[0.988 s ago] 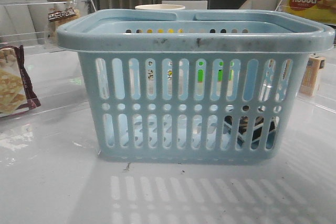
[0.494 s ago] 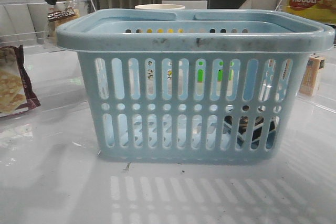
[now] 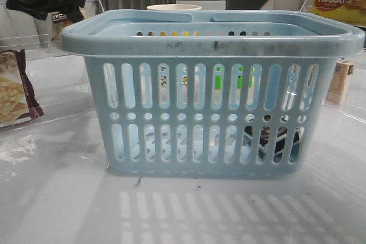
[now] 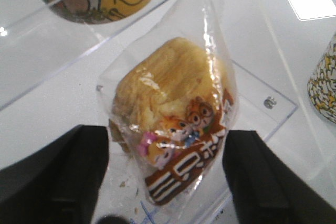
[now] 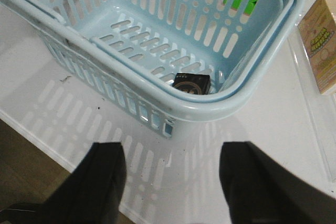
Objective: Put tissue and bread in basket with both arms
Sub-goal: 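Grasp the wrapped bread roll on the shelf with the left gripper, then carry the bread roll over the basket and release it inside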
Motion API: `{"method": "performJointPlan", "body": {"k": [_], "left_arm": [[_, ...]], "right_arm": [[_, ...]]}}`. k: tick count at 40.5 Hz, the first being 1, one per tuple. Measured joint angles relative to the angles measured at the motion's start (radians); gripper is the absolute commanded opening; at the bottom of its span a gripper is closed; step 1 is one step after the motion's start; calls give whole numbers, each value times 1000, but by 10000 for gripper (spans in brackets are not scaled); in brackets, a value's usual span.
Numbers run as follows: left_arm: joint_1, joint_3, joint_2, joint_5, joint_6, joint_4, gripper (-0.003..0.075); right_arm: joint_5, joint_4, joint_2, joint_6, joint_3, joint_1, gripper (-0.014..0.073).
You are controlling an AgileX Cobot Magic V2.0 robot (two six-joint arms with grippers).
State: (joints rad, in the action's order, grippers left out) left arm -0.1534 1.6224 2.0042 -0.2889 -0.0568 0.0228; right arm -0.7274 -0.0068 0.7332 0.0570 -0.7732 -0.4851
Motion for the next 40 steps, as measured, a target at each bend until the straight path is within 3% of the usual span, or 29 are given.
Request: {"method": "performJointPlan", "body": {"k": [5, 12, 28, 40], "left_arm": [[0, 0, 12, 16, 0, 0, 220], [0, 8, 12, 10, 0, 8, 87], [-31, 15, -209, -161, 0, 10, 91], [-208, 21, -476, -409, -155, 15, 91]], "right_arm": [[0, 0, 0, 0, 0, 0, 499], [0, -1, 0, 0, 0, 0, 499], [0, -1, 0, 0, 0, 0, 499], [0, -1, 0, 0, 0, 0, 499]]}}
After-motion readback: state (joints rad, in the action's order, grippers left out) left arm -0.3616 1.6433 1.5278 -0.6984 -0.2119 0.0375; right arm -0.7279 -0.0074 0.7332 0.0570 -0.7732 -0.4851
